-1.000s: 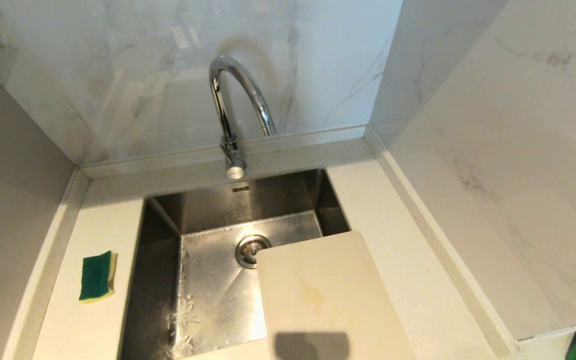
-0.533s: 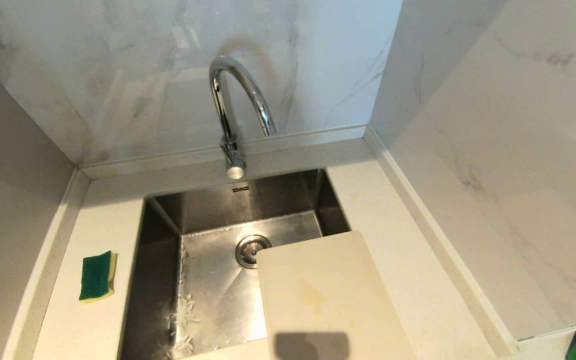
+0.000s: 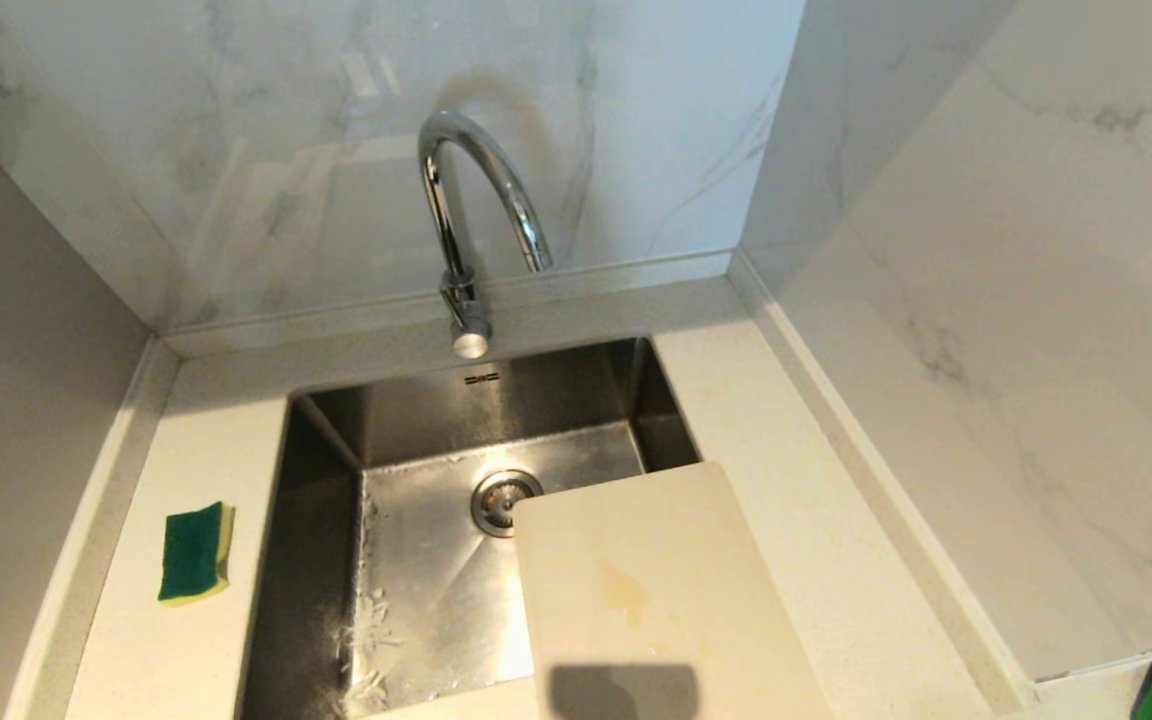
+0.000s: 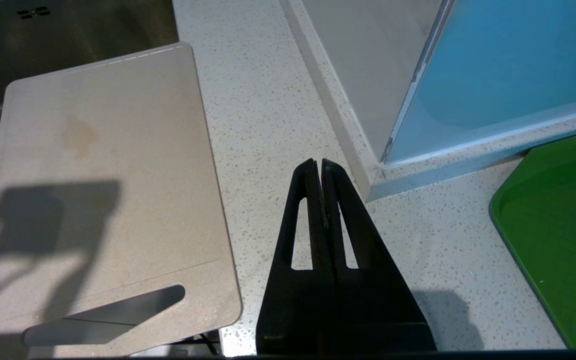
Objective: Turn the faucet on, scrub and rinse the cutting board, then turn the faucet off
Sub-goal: Turn on the tap
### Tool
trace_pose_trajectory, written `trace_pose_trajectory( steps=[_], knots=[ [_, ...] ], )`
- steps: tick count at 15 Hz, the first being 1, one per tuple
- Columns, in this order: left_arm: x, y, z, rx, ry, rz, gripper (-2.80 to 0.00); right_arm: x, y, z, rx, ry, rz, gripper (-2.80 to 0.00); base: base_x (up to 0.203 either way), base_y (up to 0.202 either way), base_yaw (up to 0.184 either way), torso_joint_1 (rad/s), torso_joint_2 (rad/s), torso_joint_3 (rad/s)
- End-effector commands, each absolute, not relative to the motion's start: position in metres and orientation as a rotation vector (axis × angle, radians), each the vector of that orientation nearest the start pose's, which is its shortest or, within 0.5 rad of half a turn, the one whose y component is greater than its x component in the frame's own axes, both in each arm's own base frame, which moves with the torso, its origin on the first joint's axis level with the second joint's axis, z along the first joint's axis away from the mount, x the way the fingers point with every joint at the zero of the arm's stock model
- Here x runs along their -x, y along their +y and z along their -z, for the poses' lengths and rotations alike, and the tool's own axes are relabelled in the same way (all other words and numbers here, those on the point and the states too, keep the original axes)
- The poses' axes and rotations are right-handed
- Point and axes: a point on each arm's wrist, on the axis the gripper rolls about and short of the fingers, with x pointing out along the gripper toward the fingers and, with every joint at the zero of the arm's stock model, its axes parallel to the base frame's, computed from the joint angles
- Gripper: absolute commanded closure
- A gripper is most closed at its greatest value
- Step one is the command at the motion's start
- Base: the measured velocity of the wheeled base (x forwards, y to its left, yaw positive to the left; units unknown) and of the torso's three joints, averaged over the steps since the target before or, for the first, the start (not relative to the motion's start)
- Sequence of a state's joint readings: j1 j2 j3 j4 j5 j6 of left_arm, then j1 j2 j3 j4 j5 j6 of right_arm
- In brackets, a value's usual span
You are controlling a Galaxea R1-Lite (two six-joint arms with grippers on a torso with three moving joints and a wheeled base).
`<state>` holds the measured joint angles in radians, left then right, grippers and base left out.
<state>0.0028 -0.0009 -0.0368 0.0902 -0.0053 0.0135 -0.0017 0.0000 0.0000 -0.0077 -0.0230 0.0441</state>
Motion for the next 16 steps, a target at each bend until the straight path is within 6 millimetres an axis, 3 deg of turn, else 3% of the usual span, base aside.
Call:
trace_pose_trajectory(
  steps=[1,9,13,16],
  knots=[
    [0.026,0.000,-0.077,-0.014,0.052,0.003,0.00,0.023,0.000,-0.076,-0.045,-0.007,0.024,0.00,0.000,0.000,0.000,0.000,0.00,0.000],
    [0.034,-0.002,-0.111,-0.060,0.160,0.088,0.00,0.023,0.000,-0.076,-0.045,-0.010,0.024,0.00,0.000,0.000,0.000,0.000,0.00,0.000],
    [0.016,-0.004,-0.143,-0.084,0.238,0.173,0.00,0.023,0.000,-0.076,-0.045,-0.008,0.024,0.00,0.000,0.000,0.000,0.000,0.00,0.000],
    [-0.012,-0.005,-0.174,-0.086,0.259,0.217,0.00,0.023,0.000,-0.076,-0.045,-0.007,0.024,0.00,0.000,0.000,0.000,0.000,0.00,0.000]
  ],
)
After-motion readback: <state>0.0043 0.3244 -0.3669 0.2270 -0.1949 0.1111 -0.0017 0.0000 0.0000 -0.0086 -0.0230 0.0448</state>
